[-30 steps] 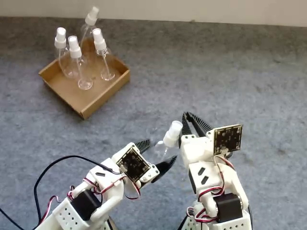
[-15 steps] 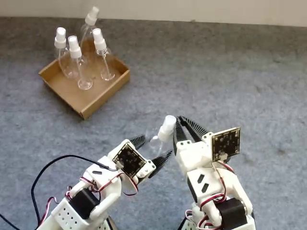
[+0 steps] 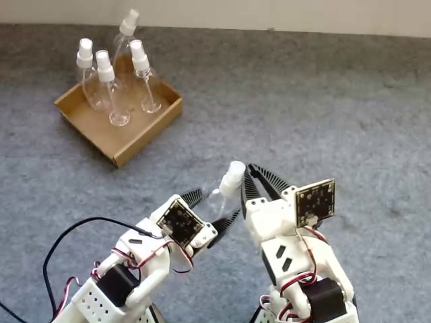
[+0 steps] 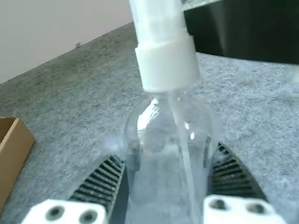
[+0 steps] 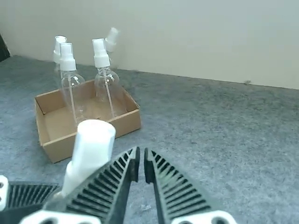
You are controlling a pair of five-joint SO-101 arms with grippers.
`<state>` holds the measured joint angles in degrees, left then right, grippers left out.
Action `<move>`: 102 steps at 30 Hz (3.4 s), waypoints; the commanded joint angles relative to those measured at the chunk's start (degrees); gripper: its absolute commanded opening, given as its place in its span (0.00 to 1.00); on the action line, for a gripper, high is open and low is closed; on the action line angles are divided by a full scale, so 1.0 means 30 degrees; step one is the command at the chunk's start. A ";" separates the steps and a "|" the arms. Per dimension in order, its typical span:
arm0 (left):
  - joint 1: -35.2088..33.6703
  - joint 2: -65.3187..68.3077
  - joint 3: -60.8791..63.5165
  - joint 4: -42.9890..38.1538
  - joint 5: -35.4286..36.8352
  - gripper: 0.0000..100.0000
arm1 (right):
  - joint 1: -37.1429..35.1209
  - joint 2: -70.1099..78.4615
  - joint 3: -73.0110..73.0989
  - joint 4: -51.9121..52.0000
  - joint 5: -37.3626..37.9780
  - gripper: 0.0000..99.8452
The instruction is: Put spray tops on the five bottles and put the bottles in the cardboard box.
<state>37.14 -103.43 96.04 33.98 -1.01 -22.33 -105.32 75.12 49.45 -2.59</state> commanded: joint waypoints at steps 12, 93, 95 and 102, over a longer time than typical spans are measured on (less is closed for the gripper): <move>-0.3121 -0.0366 0.0366 -0.2989 0.0147 0.06 | -0.0337 -0.0044 0.0044 -0.0044 0.0205 0.02; -0.1773 -0.0308 0.0337 -1.3919 0.0205 0.06 | -0.7487 -0.0015 0.9421 -1.1238 0.0176 0.02; -0.1685 -0.0308 0.0337 -1.3333 0.0205 0.06 | -0.7487 -0.0015 0.9421 -1.1238 0.0176 0.02; -0.1802 -0.0308 0.0337 -1.2864 0.0205 0.06 | -0.5905 -0.0015 0.9421 -1.1209 0.0176 0.02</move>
<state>31.25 -104.31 96.04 -5.58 -1.10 -43.60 -104.70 95.52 16.84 -2.59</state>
